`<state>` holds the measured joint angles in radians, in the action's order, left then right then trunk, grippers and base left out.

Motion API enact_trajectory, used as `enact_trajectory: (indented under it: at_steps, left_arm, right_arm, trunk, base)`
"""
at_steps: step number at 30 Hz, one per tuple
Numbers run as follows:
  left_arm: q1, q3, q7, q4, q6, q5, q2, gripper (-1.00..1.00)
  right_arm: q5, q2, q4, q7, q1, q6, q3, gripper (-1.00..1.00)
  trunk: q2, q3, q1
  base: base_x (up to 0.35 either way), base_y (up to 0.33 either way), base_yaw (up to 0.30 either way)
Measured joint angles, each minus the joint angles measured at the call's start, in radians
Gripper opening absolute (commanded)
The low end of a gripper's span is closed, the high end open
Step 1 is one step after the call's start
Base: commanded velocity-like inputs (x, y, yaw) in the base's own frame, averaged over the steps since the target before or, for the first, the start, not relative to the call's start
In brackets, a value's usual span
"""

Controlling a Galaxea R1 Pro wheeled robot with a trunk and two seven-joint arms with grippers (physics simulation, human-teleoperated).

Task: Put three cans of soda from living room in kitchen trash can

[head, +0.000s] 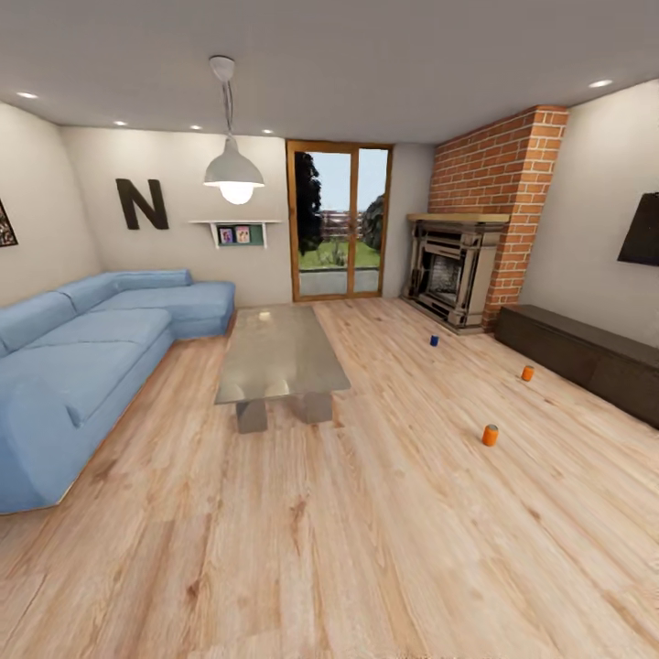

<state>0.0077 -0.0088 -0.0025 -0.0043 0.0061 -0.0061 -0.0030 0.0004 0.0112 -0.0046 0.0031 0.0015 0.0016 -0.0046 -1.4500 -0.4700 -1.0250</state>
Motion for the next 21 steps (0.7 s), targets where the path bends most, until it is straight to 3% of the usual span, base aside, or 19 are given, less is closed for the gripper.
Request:
enact_trajectory:
  at_steps: [6, 12, 21]
  left_arm:
    - [0.000, 0.000, 0.000, 0.000, 0.000, 0.000, -0.001, 1.00]
    - [0.000, 0.000, 0.000, 0.000, 0.000, 0.000, -0.001, 1.00]
    - [0.000, 0.001, 0.000, 0.000, 0.000, 0.000, -0.001, 1.00]
  right_arm:
    - [0.001, 0.001, 0.001, 0.001, 0.000, 0.000, 0.000, 1.00]
    - [0.000, 0.001, 0.001, 0.012, 0.000, 0.001, 0.000, 1.00]
    - [0.003, 0.003, 0.001, 0.033, 0.000, 0.001, 0.002, 1.00]
  trunk:
    - [0.000, 0.000, 0.000]
    - [0.000, 0.000, 0.000]
    - [0.000, 0.000, 0.000]
  base:
    - [-0.012, 0.017, -0.097]
    - [-0.002, 0.038, -0.227]
    - [0.000, 0.237, -0.291]
